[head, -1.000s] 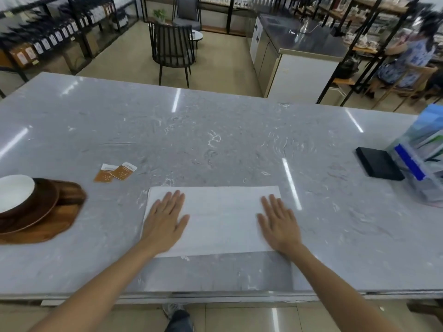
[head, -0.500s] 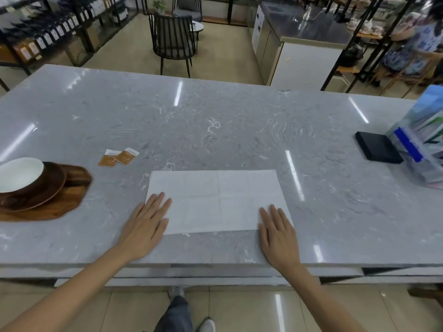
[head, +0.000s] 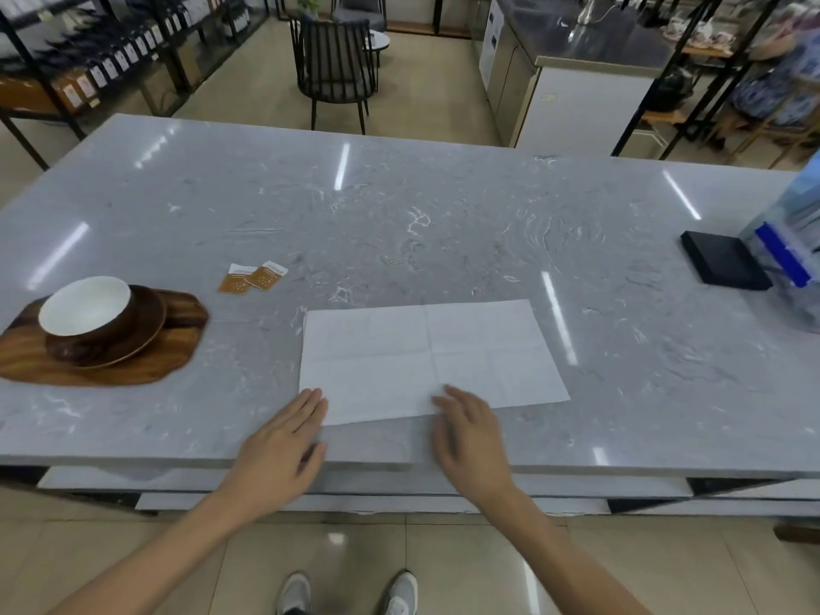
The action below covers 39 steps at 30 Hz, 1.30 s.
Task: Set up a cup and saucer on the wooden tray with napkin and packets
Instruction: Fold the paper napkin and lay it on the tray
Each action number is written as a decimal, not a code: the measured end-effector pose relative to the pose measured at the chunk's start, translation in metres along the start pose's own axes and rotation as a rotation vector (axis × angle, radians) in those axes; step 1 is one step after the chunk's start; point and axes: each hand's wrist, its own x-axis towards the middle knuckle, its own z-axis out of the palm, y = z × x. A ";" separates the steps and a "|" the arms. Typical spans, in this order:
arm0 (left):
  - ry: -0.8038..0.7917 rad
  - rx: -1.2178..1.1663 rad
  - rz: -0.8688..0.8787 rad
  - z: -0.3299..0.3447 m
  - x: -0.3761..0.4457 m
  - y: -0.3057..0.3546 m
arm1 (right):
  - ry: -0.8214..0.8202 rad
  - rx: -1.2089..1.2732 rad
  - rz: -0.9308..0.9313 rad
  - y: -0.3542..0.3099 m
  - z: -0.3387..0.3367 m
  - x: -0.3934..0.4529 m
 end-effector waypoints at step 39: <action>-0.023 -0.835 0.430 -0.110 0.045 -0.028 | 0.649 0.521 0.484 -0.150 -0.059 -0.100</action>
